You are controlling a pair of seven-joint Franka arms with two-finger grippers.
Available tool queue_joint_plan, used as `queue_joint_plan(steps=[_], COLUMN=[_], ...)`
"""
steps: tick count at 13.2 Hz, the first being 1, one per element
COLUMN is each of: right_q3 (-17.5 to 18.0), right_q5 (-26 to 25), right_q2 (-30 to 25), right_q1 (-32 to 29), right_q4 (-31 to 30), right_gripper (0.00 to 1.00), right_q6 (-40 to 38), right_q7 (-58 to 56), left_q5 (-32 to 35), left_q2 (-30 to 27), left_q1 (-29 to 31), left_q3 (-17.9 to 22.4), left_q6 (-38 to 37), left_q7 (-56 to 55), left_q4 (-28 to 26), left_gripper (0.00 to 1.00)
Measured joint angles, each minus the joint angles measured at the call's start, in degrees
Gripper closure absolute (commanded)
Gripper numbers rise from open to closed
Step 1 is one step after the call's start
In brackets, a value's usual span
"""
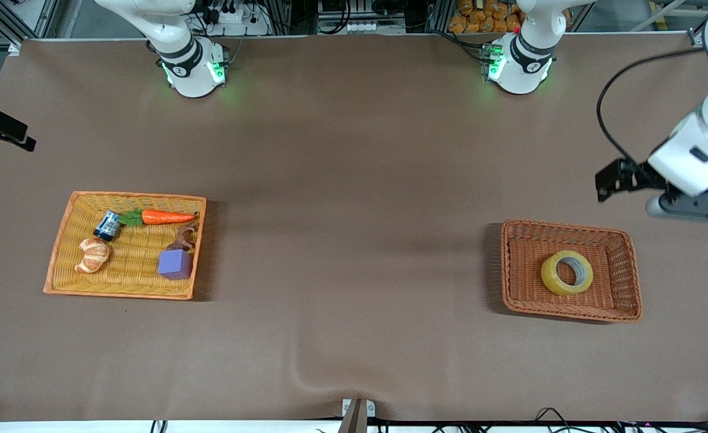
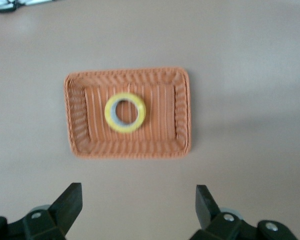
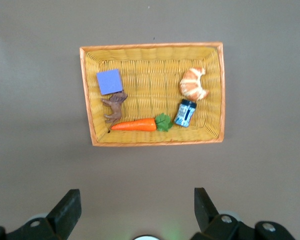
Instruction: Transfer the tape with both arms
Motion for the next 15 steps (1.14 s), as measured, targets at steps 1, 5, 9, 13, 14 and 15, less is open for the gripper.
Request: queue_joint_plan(steps=[1,5,9,13,14,15], right_q3=[0.39,0.19,-0.06,-0.09,-0.1,-0.1], right_q5=[-0.11,-0.06,0.5,0.54,0.54,0.54], right_q2=[0.0,0.13,0.48,0.58,0.58,0.59], right_q1=[0.02,-0.27,-0.53,-0.54,-0.55,-0.55], right_q4=[0.0,-0.05,-0.2,-0.25,-0.25,-0.25], right_gripper=[0.0,0.0,0.0,0.0,0.0,0.0], right_q6=[0.61,0.89,0.93,0.93,0.93,0.93], right_q7=[0.0,0.0,0.0,0.0,0.0,0.0], left_q5=[-0.07,-0.81,-1.1,-3.53,-3.93,-4.36], left_q2=[-0.36,-0.4,-1.64,-1.87,-1.88,-2.01], left_q1=[0.02,0.62,1.63,2.72,2.76,2.45], left_q3=[-0.04,-0.03,0.23,0.25,0.25,0.5], left_q6=[-1.28,-2.74,-2.95,-2.73,-2.71,-2.71], left_q7=[0.09,0.12,0.13,0.12,0.12,0.12], left_q4=[0.01,0.13,0.52,0.52,0.51,0.39], left_gripper=[0.0,0.0,0.0,0.0,0.0,0.0])
